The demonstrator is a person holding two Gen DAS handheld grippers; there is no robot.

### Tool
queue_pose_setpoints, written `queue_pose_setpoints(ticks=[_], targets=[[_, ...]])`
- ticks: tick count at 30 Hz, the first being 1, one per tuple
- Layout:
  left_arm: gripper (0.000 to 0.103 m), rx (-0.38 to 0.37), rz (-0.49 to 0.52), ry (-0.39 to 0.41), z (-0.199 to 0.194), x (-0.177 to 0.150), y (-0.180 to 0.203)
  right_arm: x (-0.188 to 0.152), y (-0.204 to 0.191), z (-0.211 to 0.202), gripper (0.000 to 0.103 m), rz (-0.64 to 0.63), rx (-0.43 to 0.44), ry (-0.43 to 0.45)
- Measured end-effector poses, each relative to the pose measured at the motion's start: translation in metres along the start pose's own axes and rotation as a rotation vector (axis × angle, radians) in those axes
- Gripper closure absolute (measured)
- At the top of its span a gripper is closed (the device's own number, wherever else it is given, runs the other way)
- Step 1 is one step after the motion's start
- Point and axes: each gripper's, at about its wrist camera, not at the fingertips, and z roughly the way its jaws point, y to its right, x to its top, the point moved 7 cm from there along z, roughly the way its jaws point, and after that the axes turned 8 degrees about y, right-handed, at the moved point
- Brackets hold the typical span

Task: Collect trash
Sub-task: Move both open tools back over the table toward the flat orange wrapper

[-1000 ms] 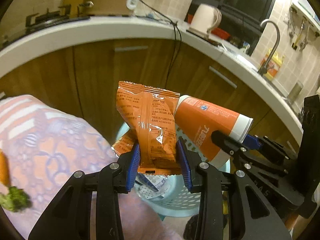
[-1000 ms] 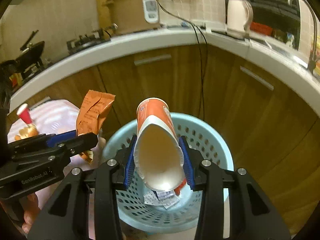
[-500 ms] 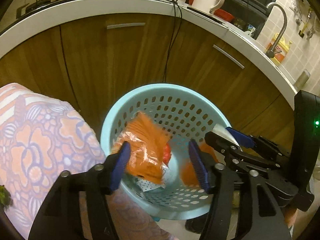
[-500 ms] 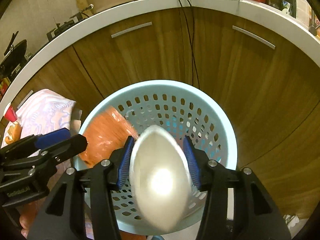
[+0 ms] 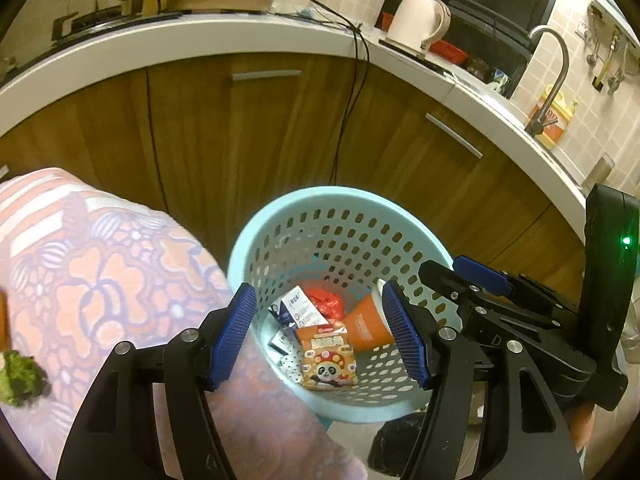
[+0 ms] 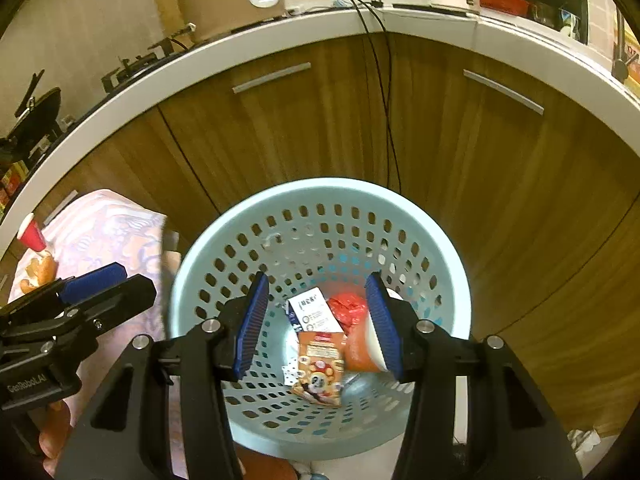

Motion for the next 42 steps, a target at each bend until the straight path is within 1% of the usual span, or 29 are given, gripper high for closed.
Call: queue_pose_setpoints(ticks=[5,9,13,20,25,30,37,38,39,40,42], targets=[[0.039,0.016,-0.020,0.043,-0.029,0.002,-0.017,0.007,-0.022,-0.012,0.056,-0.021,0.034,0.031],[0.039,0.040,-0.050,0.086,-0.057,0.005,-0.039,0.014,-0.047,-0.023,0.056,-0.047,0.067,0.054],[0.039,0.067,-0.080,0.132,-0.089,0.007,-0.063,0.020,-0.081,-0.035,0.056,-0.087,0.110,0.078],[0.039,0.137,-0.149,0.218,-0.151,0.007,-0.116,0.020,-0.145,-0.045,0.056,-0.170,0.180,0.090],[0.039,0.224,-0.202,0.260,-0.189,0.001,-0.161,0.015,-0.189,-0.044,0.056,-0.212,0.229,0.077],[0.039,0.305,-0.257,0.283,-0.224,-0.011,-0.210,0.007,-0.230,-0.041,0.056,-0.256,0.277,0.060],[0.039,0.413,-0.350,0.282,-0.263,-0.039,-0.277,-0.005,-0.291,-0.037,0.056,-0.327,0.336,0.037],[0.037,0.428,-0.360,0.279,-0.267,-0.043,-0.286,-0.008,-0.298,-0.036,0.056,-0.335,0.340,0.033],[0.033,0.442,-0.367,0.276,-0.269,-0.047,-0.293,-0.010,-0.307,-0.033,0.056,-0.343,0.346,0.027],[0.030,0.458,-0.374,0.271,-0.273,-0.051,-0.301,-0.012,-0.312,-0.031,0.056,-0.345,0.350,0.022],[0.029,0.471,-0.381,0.255,-0.274,-0.059,-0.311,-0.017,-0.324,-0.024,0.056,-0.344,0.358,0.008]])
